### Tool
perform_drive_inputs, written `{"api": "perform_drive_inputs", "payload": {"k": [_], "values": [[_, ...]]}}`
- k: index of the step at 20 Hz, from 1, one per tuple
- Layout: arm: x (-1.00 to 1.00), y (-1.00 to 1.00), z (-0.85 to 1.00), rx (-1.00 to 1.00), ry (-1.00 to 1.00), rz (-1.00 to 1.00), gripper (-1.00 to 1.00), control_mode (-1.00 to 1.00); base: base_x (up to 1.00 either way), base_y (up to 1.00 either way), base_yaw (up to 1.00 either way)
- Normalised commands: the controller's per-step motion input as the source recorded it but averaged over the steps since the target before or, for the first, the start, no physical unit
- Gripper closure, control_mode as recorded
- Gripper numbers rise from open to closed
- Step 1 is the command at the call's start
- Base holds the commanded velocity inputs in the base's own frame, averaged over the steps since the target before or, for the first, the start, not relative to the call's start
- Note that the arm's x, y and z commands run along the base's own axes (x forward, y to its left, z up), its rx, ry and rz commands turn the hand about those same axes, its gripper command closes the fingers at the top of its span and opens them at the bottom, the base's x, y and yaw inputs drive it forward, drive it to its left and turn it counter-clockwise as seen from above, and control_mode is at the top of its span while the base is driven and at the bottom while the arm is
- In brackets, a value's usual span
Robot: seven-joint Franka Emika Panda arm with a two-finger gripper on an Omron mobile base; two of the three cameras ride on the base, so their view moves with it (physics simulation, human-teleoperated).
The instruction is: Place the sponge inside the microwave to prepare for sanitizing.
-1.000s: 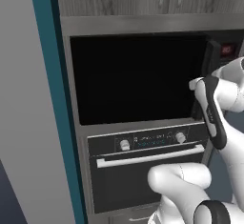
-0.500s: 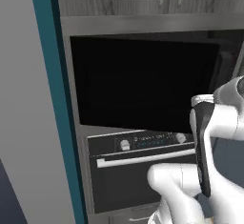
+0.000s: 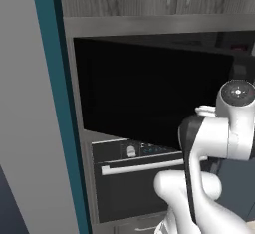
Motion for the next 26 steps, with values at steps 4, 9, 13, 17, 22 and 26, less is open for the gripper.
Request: {"api": "perform_drive_inputs", "payload": {"k": [4, 9, 13, 17, 22, 26], "values": [[-1.00, 0.66, -0.66, -0.04, -0.35, -0.26, 1.00, -1.00, 0.00, 0.00, 0.00], [-1.00, 0.95, -0.86, -0.10, -0.47, -0.21, 1.00, -1.00, 0.00, 0.00, 0.00], [-1.00, 1.00, -0.99, -0.14, -0.47, -0.18, 1.00, -1.00, 0.00, 0.00, 0.00], [-1.00, 1.00, -1.00, -0.16, -0.43, -0.17, 1.00, -1.00, 0.00, 0.00, 0.00], [-0.72, 0.98, -0.65, -0.13, -0.20, -0.16, 1.00, -1.00, 0.00, 0.00, 0.00], [0.00, 0.67, -0.01, -0.10, 0.02, -0.06, 1.00, -1.00, 0.00, 0.00, 0.00]]}}
